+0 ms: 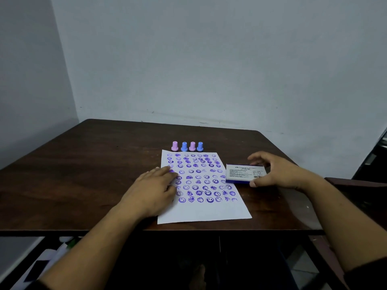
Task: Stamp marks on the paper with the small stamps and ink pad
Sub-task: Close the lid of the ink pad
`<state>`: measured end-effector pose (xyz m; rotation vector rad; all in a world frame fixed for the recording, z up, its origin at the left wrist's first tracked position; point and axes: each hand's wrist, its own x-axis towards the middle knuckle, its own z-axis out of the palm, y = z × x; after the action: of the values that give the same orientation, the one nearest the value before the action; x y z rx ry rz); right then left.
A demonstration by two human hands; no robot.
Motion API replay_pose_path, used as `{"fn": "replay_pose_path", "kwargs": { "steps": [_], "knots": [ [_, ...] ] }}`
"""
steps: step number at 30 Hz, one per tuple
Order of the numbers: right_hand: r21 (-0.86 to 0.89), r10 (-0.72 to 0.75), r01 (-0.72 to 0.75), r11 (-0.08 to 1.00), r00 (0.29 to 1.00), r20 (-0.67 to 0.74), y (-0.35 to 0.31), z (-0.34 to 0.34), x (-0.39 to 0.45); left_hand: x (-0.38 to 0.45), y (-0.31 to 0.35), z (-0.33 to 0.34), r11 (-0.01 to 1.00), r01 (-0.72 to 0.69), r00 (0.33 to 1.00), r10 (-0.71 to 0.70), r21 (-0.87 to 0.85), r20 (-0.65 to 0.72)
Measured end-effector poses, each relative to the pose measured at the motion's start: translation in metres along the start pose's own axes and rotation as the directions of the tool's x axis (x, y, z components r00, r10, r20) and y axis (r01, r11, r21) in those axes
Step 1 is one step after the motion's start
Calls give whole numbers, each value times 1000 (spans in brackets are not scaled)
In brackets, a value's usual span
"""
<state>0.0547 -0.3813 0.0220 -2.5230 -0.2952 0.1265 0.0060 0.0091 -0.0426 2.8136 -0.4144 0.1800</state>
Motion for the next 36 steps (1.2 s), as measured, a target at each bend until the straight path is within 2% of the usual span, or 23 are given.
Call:
{"fn": "replay_pose_path", "kwargs": {
  "steps": [6, 17, 29, 36],
  "knots": [
    [94, -71, 78, 993, 995, -72, -18, 16, 3, 0, 1, 0, 1000, -6, 1000, 6, 25, -14],
    [146, -177, 171, 974, 984, 31, -62, 66, 10, -1, 3, -1, 1000, 14, 1000, -13, 14, -6],
    [167, -165, 155, 974, 985, 44, -67, 87, 8, -3, 6, -2, 999, 30, 1000, -29, 19, -5],
    [93, -142, 137, 986, 989, 45, -68, 89, 5, -3, 6, -3, 999, 26, 1000, -26, 26, -4]
  ]
}}
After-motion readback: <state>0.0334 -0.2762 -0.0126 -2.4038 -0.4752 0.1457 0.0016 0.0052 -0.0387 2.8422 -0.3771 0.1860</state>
